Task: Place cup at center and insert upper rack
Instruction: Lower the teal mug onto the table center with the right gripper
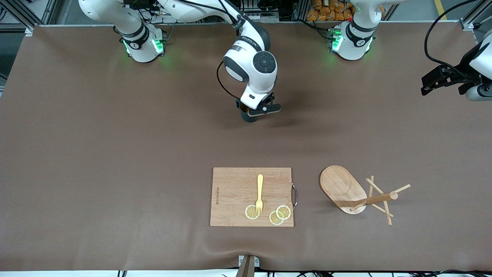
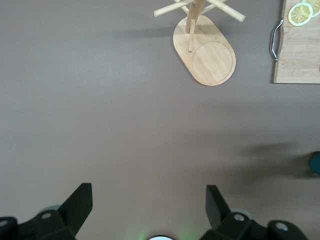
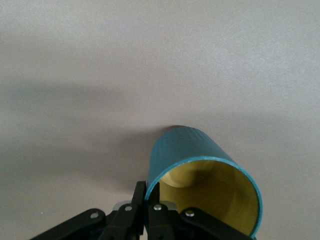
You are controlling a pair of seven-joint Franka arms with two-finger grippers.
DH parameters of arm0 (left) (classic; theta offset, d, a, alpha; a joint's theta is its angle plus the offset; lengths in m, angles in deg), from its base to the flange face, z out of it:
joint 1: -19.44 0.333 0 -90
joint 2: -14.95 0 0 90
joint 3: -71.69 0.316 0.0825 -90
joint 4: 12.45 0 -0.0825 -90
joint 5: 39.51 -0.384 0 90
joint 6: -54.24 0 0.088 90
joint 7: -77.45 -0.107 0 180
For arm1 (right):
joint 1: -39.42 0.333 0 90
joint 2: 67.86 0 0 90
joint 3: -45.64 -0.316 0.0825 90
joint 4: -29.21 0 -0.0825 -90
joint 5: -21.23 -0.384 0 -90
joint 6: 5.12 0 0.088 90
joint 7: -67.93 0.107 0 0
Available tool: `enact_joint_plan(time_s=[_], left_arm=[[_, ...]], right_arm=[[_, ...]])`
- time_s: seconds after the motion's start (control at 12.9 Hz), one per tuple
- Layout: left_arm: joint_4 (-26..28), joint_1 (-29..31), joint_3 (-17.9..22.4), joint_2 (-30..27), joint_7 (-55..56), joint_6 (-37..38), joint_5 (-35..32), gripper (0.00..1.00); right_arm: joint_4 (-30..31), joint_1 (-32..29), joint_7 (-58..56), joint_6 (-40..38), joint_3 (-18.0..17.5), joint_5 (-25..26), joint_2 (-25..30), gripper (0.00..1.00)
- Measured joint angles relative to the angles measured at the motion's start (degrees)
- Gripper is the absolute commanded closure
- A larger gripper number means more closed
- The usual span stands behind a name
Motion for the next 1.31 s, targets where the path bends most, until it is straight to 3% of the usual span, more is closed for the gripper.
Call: enact_joint_plan(time_s=[0.23,0.62,0.7,0.93,1.08,1.16,1.31], left_arm=[[-0.03,-0.02,-0.04,0.00,0.00,-0.01,0.00,0.00],[-0.19,-0.07,-0.11,0.00,0.00,-0.02,0.00,0.00],[-0.47,-0.07,-0.11,0.00,0.00,-0.02,0.00,0.00],[-1.37,-0.09,-0.20,0.00,0.00,-0.02,0.00,0.00],[-1.56,-0.16,-0.61,0.00,0.00,-0.02,0.00,0.00],[-1.62,-0.21,-1.10,0.00,0.00,-0.02,0.00,0.00],[-1.76,-0.24,-2.33,-0.04,0.00,-0.02,0.00,0.00]], right_arm=[[0.01,0.00,0.00,0.47,0.03,0.04,-0.08,0.97],[0.19,0.00,0.00,1.84,0.07,0.06,-0.23,0.81],[0.20,0.00,0.00,1.86,0.07,0.06,-0.24,0.73],[0.25,0.00,0.00,1.90,0.09,0.06,-0.28,0.29],[0.25,0.00,0.00,2.04,0.15,0.06,-0.28,0.08],[0.24,0.00,-0.03,2.17,0.22,0.06,-0.28,0.00],[-0.05,-0.01,-0.49,2.54,0.52,0.07,-0.27,0.00]])
